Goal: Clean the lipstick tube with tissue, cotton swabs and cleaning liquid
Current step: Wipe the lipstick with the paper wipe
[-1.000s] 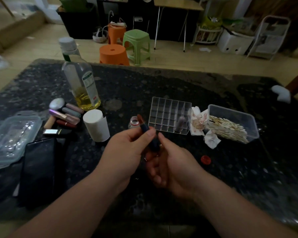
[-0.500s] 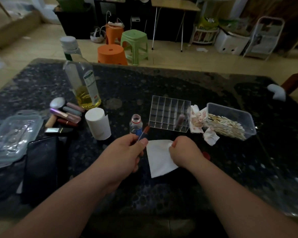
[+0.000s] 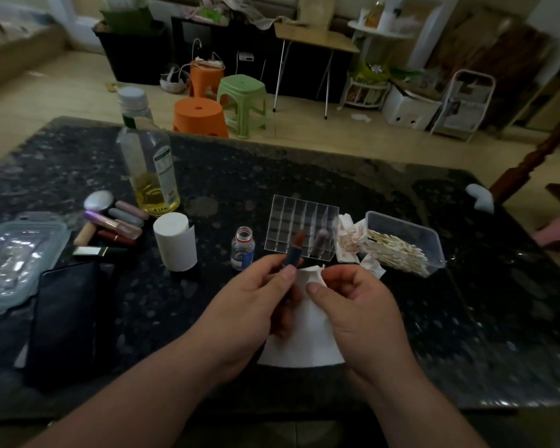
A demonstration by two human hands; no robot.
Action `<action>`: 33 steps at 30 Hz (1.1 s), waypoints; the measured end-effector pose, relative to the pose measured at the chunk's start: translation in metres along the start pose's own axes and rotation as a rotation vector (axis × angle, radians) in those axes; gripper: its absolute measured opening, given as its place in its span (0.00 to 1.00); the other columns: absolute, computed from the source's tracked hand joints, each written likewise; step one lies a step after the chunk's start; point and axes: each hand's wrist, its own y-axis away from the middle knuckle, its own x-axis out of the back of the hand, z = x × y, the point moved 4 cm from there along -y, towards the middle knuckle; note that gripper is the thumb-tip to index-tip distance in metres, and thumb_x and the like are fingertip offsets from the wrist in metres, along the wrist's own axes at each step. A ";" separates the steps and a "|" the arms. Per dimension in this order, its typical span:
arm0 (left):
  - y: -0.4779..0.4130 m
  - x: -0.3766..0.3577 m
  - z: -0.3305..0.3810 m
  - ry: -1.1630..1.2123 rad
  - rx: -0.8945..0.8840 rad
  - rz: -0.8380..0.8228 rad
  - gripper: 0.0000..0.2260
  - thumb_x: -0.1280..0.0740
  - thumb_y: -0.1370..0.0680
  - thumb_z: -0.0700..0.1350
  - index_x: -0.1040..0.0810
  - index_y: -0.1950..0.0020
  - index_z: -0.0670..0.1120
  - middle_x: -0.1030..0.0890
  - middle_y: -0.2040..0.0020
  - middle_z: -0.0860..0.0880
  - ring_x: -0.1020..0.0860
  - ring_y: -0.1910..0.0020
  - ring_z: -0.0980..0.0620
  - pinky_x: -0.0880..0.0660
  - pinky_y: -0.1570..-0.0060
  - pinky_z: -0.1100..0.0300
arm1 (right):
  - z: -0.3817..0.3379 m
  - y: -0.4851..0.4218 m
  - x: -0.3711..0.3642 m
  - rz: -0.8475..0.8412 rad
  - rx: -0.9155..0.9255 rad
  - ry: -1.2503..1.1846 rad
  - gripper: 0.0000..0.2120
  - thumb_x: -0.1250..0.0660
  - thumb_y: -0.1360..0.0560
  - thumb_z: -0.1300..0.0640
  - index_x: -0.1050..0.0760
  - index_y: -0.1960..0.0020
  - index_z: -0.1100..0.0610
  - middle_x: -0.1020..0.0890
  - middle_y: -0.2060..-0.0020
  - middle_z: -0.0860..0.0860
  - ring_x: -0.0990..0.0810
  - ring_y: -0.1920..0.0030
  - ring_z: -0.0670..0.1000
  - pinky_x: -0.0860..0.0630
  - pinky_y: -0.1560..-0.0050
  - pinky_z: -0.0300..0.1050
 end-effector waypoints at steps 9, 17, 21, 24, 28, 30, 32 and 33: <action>0.001 -0.005 -0.004 -0.033 -0.060 0.015 0.20 0.34 0.21 0.47 0.29 0.29 0.53 0.20 0.61 0.45 0.25 0.67 0.53 0.27 0.66 0.60 | 0.017 0.001 -0.010 -0.097 -0.266 -0.457 0.09 0.33 0.22 0.61 0.20 0.52 0.68 0.17 0.60 0.68 0.19 0.64 0.64 0.20 0.59 0.59; -0.014 -0.009 0.006 -0.030 -0.133 0.110 0.15 0.31 0.29 0.52 0.22 0.48 0.43 0.17 0.65 0.47 0.25 0.70 0.50 0.27 0.71 0.61 | 0.014 -0.023 -0.008 -0.193 -0.146 -0.310 0.09 0.32 0.22 0.57 0.17 0.56 0.62 0.15 0.63 0.62 0.16 0.62 0.58 0.19 0.57 0.52; -0.022 -0.010 0.002 -0.014 -0.091 0.163 0.14 0.31 0.30 0.52 0.20 0.50 0.46 0.18 0.64 0.45 0.24 0.67 0.49 0.25 0.68 0.58 | 0.018 -0.029 -0.006 -0.215 -0.137 -0.354 0.09 0.34 0.21 0.60 0.16 0.54 0.62 0.14 0.60 0.60 0.16 0.63 0.54 0.19 0.60 0.46; -0.026 -0.011 0.001 -0.016 -0.050 0.161 0.10 0.31 0.30 0.53 0.18 0.52 0.50 0.15 0.56 0.41 0.18 0.61 0.42 0.20 0.57 0.47 | 0.022 -0.031 -0.009 -0.261 -0.191 -0.489 0.12 0.37 0.20 0.59 0.16 0.50 0.62 0.14 0.54 0.63 0.15 0.56 0.60 0.19 0.53 0.55; -0.026 -0.011 0.004 0.027 -0.025 0.174 0.10 0.32 0.28 0.51 0.16 0.51 0.48 0.14 0.58 0.37 0.16 0.64 0.37 0.18 0.61 0.46 | 0.019 -0.030 -0.012 -0.314 -0.239 -0.646 0.18 0.44 0.18 0.57 0.22 0.44 0.70 0.21 0.66 0.58 0.26 0.68 0.53 0.33 0.70 0.47; -0.025 -0.010 0.005 0.041 -0.028 0.154 0.11 0.31 0.27 0.49 0.14 0.50 0.45 0.15 0.57 0.34 0.17 0.61 0.33 0.18 0.55 0.39 | 0.017 -0.029 -0.008 -0.311 -0.190 -0.549 0.14 0.41 0.18 0.59 0.20 0.48 0.67 0.22 0.71 0.54 0.29 0.73 0.49 0.37 0.73 0.44; -0.023 -0.008 0.005 0.064 -0.022 0.148 0.12 0.30 0.27 0.47 0.14 0.49 0.44 0.15 0.54 0.33 0.18 0.56 0.29 0.21 0.48 0.33 | 0.013 -0.029 -0.005 -0.325 -0.140 -0.480 0.10 0.38 0.20 0.62 0.19 0.48 0.65 0.21 0.73 0.52 0.28 0.76 0.47 0.35 0.76 0.40; -0.022 -0.006 0.004 0.081 -0.007 0.164 0.12 0.29 0.29 0.47 0.13 0.50 0.43 0.15 0.53 0.34 0.19 0.55 0.30 0.21 0.47 0.35 | 0.011 -0.029 -0.005 -0.339 -0.129 -0.472 0.09 0.36 0.21 0.62 0.19 0.48 0.64 0.18 0.71 0.52 0.24 0.76 0.47 0.30 0.76 0.39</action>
